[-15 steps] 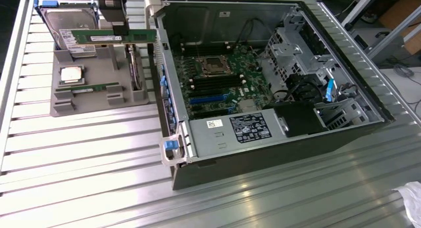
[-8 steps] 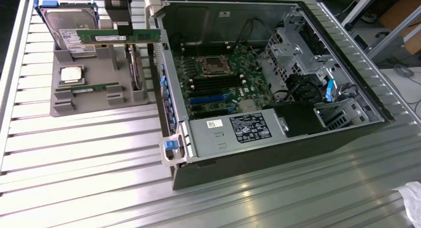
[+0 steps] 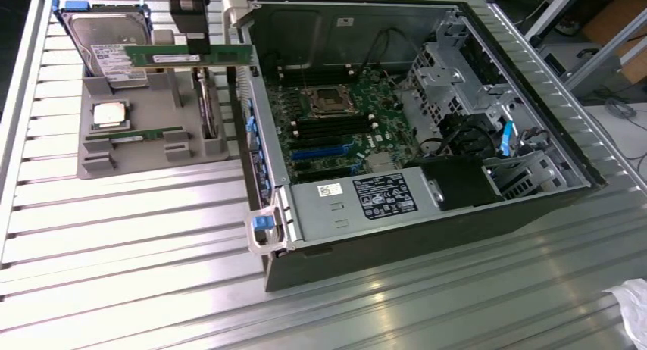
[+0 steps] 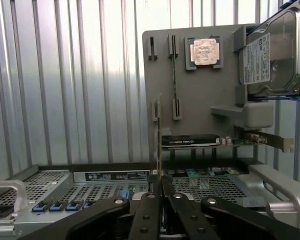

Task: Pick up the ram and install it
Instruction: 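Pick up the ram and move it above insertion slot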

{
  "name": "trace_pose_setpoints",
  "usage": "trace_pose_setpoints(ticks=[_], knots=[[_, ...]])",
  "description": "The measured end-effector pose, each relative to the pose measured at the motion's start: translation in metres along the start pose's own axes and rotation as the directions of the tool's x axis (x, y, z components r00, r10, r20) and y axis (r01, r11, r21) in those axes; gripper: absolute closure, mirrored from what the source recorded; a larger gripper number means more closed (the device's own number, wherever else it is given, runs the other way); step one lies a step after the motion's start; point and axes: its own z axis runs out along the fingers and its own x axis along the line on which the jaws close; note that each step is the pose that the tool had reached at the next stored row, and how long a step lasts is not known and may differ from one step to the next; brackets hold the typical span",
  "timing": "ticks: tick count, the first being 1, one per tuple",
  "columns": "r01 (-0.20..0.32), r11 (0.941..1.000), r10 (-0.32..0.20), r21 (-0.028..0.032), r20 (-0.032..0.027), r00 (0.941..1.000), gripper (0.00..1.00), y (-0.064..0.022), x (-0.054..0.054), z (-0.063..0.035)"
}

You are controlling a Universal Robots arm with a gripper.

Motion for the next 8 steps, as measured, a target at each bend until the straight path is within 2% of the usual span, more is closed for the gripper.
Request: trace_pose_setpoints(ticks=[8], knots=[[0.0, 1.0, 0.0, 0.0001, 0.0001, 1.0, 0.88, -0.0078, -0.0003, 0.0003]])
